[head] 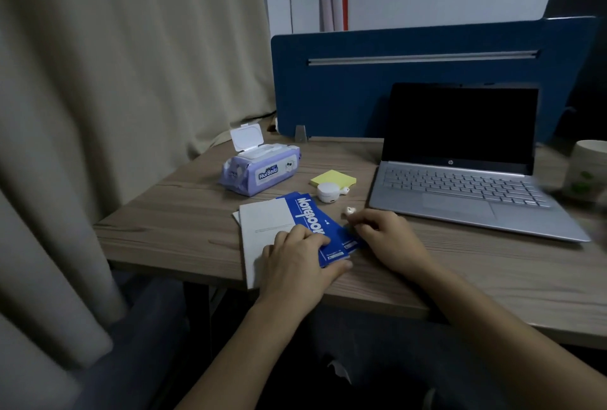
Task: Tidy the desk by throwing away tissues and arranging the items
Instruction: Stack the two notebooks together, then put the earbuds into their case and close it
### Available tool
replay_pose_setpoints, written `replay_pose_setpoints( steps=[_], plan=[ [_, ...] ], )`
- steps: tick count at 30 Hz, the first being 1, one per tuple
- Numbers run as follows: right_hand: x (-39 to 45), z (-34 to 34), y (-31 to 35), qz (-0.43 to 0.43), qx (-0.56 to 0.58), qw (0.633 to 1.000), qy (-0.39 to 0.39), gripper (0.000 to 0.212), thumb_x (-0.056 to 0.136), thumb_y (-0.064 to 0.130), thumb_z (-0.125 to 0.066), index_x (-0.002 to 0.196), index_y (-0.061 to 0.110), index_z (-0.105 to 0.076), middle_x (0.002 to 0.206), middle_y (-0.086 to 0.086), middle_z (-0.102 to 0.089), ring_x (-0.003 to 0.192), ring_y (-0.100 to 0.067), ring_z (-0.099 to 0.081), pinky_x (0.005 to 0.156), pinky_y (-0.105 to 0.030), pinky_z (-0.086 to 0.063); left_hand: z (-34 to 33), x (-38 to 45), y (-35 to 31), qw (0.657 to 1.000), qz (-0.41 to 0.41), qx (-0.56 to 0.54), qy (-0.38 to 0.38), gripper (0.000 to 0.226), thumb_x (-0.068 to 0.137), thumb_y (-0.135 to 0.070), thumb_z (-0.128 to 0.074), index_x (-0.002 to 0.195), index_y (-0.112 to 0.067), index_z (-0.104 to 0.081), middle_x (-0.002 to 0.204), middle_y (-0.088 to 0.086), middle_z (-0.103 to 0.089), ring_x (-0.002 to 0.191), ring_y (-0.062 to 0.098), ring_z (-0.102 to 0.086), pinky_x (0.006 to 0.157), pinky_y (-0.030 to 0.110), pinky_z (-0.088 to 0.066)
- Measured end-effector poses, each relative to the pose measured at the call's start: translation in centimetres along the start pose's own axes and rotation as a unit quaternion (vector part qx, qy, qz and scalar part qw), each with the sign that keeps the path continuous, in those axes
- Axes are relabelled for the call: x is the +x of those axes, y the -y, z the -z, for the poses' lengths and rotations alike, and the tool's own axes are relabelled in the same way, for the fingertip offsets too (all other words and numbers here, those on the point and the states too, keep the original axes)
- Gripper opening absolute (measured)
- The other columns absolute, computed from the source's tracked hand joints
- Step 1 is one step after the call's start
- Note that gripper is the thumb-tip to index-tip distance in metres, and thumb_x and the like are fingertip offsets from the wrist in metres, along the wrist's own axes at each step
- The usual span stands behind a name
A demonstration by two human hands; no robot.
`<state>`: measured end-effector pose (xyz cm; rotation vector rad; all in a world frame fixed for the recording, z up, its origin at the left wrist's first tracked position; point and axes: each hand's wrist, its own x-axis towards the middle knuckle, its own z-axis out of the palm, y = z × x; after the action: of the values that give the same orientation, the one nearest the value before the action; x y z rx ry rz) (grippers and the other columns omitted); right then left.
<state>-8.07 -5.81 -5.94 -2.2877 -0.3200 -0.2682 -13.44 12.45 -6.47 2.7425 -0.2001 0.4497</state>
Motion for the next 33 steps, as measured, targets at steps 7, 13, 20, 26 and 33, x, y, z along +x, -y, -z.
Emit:
replay_pose_setpoints(
  steps=[7, 13, 20, 26, 33],
  plan=[
    [1.4, 1.0, -1.3, -0.005, -0.007, 1.000, -0.017, 0.023, 0.092, 0.015, -0.054, 0.109, 0.020, -0.068, 0.108, 0.006, -0.068, 0.099, -0.008, -0.060, 0.082, -0.025, -0.050, -0.3, 1.8, -0.1, 0.998, 0.032, -0.038, 0.049, 0.071, 0.079, -0.070, -0.061, 0.139, -0.033, -0.049, 0.136, -0.007, -0.046, 0.125, 0.017, -0.040, 0.095, 0.034, -0.034],
    [3.2, 1.3, -2.1, 0.039, -0.045, 0.994, -0.095, 0.019, 0.088, 0.005, -0.056, 0.100, 0.014, -0.067, 0.100, -0.003, -0.065, 0.091, -0.013, -0.058, 0.081, -0.026, -0.048, 0.2, 4.2, 0.6, 0.984, 0.058, -0.150, 0.083, 0.055, 0.081, -0.055, -0.070, 0.131, -0.034, -0.056, 0.137, -0.005, -0.050, 0.124, 0.016, -0.048, 0.103, 0.042, -0.044],
    [6.0, 1.3, -3.2, 0.132, -0.166, 0.972, -0.104, 0.018, 0.090, 0.007, -0.054, 0.103, 0.010, -0.066, 0.103, -0.006, -0.063, 0.096, -0.023, -0.051, 0.078, -0.033, -0.044, 0.1, 11.1, 2.2, 0.972, 0.024, -0.201, 0.122, 0.054, 0.089, -0.035, -0.070, 0.138, -0.032, -0.046, 0.142, -0.005, -0.050, 0.108, 0.004, -0.052, 0.077, 0.028, -0.053],
    [8.6, 1.1, -3.5, 0.138, -0.233, 0.955, -0.119, 0.020, 0.089, 0.015, -0.051, 0.102, 0.015, -0.066, 0.103, -0.004, -0.066, 0.093, -0.024, -0.053, 0.077, -0.042, -0.046, -1.6, 17.1, 2.1, 0.981, -0.023, -0.102, 0.162, 0.068, 0.081, -0.046, -0.072, 0.141, -0.030, -0.043, 0.137, -0.002, -0.053, 0.111, 0.014, -0.058, 0.091, 0.036, -0.053],
    [10.0, 1.2, -4.6, 0.096, -0.118, 0.982, -0.113, 0.014, 0.088, 0.018, -0.055, 0.096, 0.021, -0.064, 0.099, 0.004, -0.067, 0.091, -0.017, -0.057, 0.076, -0.038, -0.050, -4.0, 19.2, 3.0, 0.961, -0.063, -0.223, 0.152, 0.045, 0.066, -0.051, -0.074, 0.107, -0.049, -0.055, 0.111, -0.018, -0.062, 0.093, 0.006, -0.067, 0.082, 0.036, -0.060]
  ],
)
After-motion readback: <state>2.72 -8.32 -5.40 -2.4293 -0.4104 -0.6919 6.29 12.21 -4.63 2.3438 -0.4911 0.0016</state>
